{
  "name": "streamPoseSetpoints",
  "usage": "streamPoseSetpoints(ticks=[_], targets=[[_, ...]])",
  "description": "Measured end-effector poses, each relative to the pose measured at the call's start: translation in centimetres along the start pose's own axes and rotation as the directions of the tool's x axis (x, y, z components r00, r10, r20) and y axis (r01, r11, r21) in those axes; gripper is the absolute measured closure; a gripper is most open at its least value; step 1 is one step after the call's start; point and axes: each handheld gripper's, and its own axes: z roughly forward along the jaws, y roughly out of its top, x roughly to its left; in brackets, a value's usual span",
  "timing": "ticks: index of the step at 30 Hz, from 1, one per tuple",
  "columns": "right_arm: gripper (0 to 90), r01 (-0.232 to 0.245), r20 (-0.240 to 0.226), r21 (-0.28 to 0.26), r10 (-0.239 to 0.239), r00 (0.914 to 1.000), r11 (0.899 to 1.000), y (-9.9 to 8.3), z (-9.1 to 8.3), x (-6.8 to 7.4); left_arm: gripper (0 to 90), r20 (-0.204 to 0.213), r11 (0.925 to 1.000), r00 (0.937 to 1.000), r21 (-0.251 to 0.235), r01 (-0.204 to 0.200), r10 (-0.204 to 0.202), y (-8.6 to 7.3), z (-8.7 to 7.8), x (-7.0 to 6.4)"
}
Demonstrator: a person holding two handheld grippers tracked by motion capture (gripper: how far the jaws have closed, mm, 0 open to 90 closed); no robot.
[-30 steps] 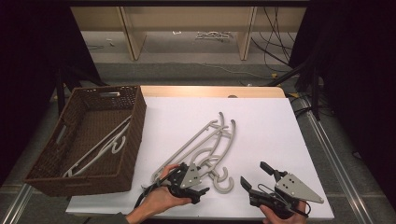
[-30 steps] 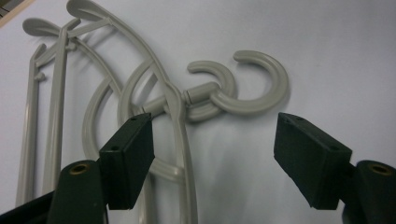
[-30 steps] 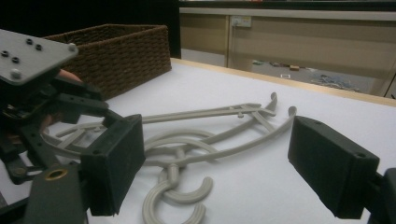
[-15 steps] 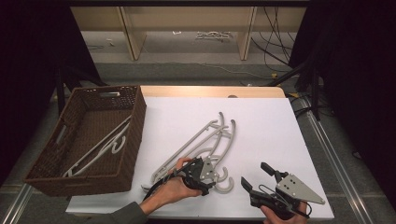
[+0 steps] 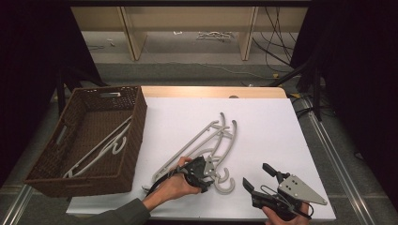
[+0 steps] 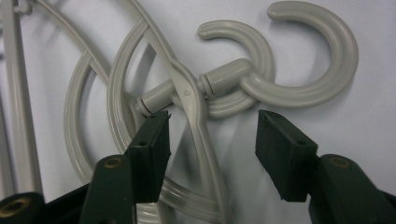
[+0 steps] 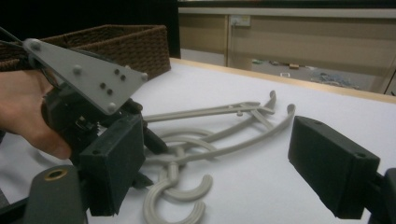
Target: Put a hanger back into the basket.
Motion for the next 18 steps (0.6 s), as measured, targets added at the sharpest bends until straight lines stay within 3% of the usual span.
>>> streamPoseSetpoints(ticks=[3, 4, 6, 7, 11, 12, 13, 15, 16, 18], targets=[[19.6, 0.007, 0.003, 0.022, -0.007, 1.0000, 1.000, 0.0, 0.0, 0.0, 51.4, 0.008, 0.9998, 0.9999, 0.019, 0.009, -0.009, 0.0, -0.1, 0.4], [19.6, 0.003, -0.001, 0.021, -0.003, 1.0000, 1.000, 0.0, 0.0, 0.0, 52.0, 0.018, 0.9993, 0.9994, 0.021, 0.030, -0.030, 0.0, 0.0, 0.5], [19.7, -0.003, -0.008, 0.002, 0.003, 1.0000, 1.000, 0.0, 0.0, 0.1, 53.6, 0.026, 0.9991, 0.9991, 0.025, 0.033, -0.034, 0.1, 0.0, 0.7], [19.7, -0.003, -0.008, 0.002, 0.003, 1.0000, 1.000, 0.0, 0.0, 0.1, 53.6, 0.040, 0.9981, 0.9977, 0.029, 0.054, -0.055, 0.1, 0.1, 0.7], [19.6, 0.003, 0.006, 0.019, -0.003, 1.0000, 1.000, 0.0, 0.1, 0.0, 56.1, 0.060, 0.9960, 0.9953, 0.051, 0.073, -0.076, 0.3, 0.1, 1.0], [19.7, 0.006, -0.013, 0.006, -0.006, 0.9999, 1.000, 0.1, 0.1, 0.1, 57.3, 0.078, 0.9945, 0.9925, 0.052, 0.091, -0.095, 0.2, 0.2, 1.2], [19.7, 0.014, 0.000, 0.026, -0.014, 0.9999, 1.000, 0.1, 0.1, 0.1, 57.7, 0.078, 0.9945, 0.9925, 0.052, 0.091, -0.095, 0.2, 0.2, 1.2], [19.7, 0.010, -0.002, 0.023, -0.010, 1.0000, 1.000, 0.0, 0.1, 0.1, 58.4, 0.088, 0.9940, 0.9911, 0.054, 0.095, -0.100, 0.2, 0.1, 1.5], [19.7, 0.004, 0.000, 0.011, -0.004, 1.0000, 1.000, 0.0, 0.1, 0.1, 61.0, 0.105, 0.9915, 0.9869, 0.060, 0.116, -0.122, 0.1, 0.2, 1.7], [19.8, 0.008, 0.001, 0.007, -0.008, 1.0000, 1.000, 0.1, 0.0, 0.1, 64.4, 0.112, 0.9916, 0.9867, 0.068, 0.110, -0.117, 0.1, 0.1, 1.8]])
